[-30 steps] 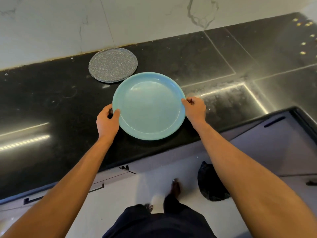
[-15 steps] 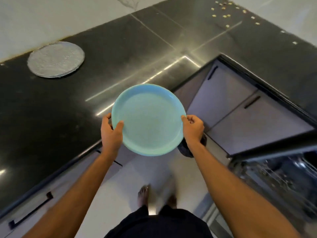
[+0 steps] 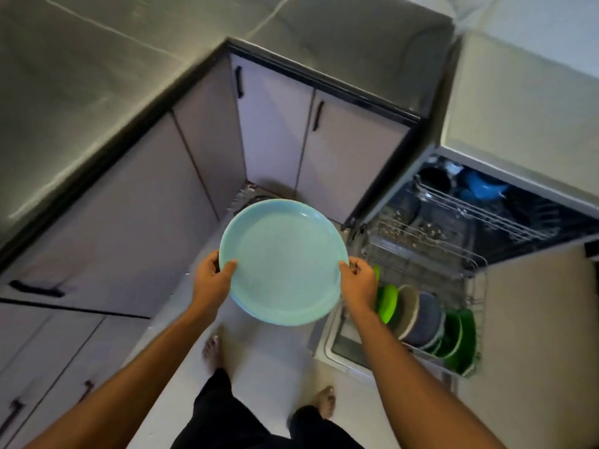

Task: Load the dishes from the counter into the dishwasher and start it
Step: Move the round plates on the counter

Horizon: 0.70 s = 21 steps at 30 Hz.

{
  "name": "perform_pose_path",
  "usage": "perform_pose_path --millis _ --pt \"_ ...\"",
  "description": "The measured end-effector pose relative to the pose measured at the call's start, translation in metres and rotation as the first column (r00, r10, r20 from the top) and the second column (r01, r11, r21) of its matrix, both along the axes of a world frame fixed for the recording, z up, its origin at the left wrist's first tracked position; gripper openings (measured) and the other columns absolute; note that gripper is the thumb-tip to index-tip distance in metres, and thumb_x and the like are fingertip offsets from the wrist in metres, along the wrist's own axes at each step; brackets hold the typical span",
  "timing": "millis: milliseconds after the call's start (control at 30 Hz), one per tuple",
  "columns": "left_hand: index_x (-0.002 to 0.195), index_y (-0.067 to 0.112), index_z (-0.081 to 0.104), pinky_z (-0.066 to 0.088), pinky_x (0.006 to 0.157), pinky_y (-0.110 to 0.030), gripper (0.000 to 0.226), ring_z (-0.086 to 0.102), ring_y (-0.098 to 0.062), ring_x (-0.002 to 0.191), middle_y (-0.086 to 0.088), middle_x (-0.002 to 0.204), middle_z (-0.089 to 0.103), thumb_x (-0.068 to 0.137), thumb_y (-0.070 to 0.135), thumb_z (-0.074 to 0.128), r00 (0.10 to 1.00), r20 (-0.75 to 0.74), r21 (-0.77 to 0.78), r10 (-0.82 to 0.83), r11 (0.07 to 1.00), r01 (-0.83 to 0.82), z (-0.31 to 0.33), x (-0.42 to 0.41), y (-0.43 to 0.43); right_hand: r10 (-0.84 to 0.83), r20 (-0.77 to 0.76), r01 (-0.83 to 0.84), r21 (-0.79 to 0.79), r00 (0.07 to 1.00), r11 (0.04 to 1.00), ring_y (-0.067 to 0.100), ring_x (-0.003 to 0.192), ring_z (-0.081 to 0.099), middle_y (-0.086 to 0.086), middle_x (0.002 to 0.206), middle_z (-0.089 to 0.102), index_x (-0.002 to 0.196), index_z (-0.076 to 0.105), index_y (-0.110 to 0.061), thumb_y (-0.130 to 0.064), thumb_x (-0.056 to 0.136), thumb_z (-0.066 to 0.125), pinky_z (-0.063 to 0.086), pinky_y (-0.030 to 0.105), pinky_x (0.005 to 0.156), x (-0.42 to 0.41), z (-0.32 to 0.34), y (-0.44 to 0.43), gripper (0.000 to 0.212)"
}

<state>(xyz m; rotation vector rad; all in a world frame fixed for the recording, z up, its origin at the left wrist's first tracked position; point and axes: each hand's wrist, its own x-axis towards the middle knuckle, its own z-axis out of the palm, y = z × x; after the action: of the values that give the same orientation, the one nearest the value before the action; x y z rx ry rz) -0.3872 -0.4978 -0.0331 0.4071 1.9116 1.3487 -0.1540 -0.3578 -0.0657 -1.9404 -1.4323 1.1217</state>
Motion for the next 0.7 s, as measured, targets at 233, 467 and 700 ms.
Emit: perform_pose_path --millis 233,467,700 --pt "0.096 0.005 0.062 0.049 0.061 -0.033 0.007 0.06 -0.028 0.073 -0.012 0.085 0.065 0.093 0.001 0.058 0.996 0.035 -0.083 -0.085 0.993 0.087 -0.031 0.139 0.05 -0.114 -0.008 0.113 -0.116 0.993 0.987 0.031 0.079 0.064 0.007 0.083 0.07 0.092 0.072 -0.014 -0.017 0.089 0.066 0.052 0.037 0.069 0.156 -0.025 0.012 0.008" --pt "0.106 0.007 0.065 0.053 0.067 -0.037 0.016 0.062 -0.026 0.078 -0.009 0.089 0.067 0.094 0.002 0.057 0.979 -0.024 -0.112 -0.203 0.974 0.199 -0.034 0.209 0.114 -0.06 0.027 0.065 -0.272 0.998 0.96 0.027 0.093 0.067 0.004 0.107 0.072 0.117 0.069 -0.02 -0.036 0.093 0.062 0.055 0.037 0.079 0.23 -0.045 0.029 0.03" --pt "0.104 0.027 0.065 0.059 0.072 -0.053 0.021 0.067 -0.021 0.077 0.001 0.086 0.07 0.083 0.025 0.069 0.883 -0.183 -0.237 -0.432 0.891 0.387 -0.08 0.25 0.219 -0.232 0.056 0.237 -0.338 0.971 0.911 0.03 0.103 0.065 0.002 0.109 0.071 0.11 0.068 -0.023 -0.039 0.096 0.059 0.049 0.035 0.08 0.275 -0.122 0.041 0.023"
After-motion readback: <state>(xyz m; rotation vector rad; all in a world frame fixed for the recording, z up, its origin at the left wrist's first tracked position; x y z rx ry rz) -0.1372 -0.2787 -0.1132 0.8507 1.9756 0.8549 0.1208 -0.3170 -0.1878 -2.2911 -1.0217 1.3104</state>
